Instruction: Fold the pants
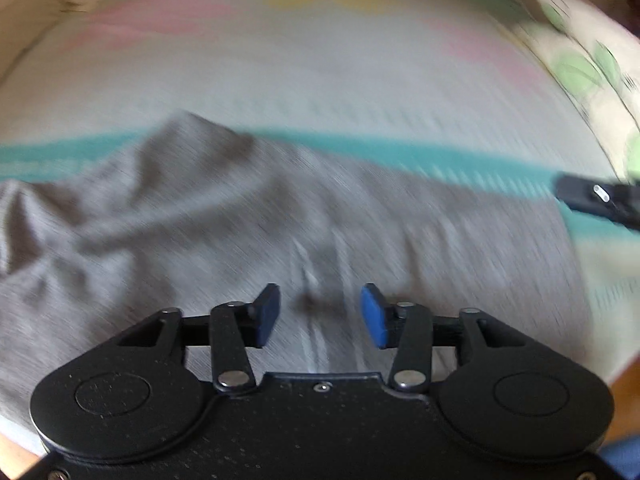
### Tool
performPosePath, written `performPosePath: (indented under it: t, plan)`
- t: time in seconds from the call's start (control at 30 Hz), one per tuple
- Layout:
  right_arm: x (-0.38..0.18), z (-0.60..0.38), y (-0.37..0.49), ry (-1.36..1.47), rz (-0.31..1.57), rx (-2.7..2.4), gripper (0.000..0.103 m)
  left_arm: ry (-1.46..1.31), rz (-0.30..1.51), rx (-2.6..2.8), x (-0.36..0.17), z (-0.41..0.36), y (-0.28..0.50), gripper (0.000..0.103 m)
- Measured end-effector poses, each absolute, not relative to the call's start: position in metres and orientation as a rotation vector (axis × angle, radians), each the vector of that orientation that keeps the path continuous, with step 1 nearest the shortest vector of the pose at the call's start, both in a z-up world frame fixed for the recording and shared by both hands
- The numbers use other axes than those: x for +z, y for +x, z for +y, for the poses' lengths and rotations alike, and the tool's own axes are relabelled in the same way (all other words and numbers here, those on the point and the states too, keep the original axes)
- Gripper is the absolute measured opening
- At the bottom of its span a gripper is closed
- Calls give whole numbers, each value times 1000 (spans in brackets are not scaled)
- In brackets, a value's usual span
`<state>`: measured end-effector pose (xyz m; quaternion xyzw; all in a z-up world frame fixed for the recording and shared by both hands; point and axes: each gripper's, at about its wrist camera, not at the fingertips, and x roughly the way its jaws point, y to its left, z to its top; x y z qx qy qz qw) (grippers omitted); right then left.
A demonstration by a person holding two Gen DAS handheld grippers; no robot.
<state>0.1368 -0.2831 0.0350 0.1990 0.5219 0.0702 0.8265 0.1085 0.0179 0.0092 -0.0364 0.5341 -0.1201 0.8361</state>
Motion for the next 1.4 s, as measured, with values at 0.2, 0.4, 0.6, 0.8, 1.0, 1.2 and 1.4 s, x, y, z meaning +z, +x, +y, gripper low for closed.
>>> performPosePath:
  t: [0.2, 0.4, 0.6, 0.8, 1.0, 1.2, 1.4]
  plan:
    - [11, -301, 124, 467, 1277, 110, 17, 76, 1140, -314, 1, -4, 83, 67]
    - [16, -310, 116, 472, 1309, 128, 17, 45, 1145, -280, 0, 6, 82, 76]
    - [16, -306, 113, 424, 1303, 135, 17, -2, 1147, -272, -12, 11, 93, 91]
    - [16, -303, 113, 411, 1298, 142, 17, -5, 1141, -281, -29, -4, 115, 101]
    - [18, -302, 113, 396, 1286, 142, 17, -107, 1082, -271, -23, 7, 125, 36]
    - [39, -298, 106, 344, 1168, 174, 18, 53, 950, -316, -6, -15, 122, 8]
    - [19, -277, 108, 238, 1334, 281, 19, 169, 1012, -285, -22, -20, 122, 22]
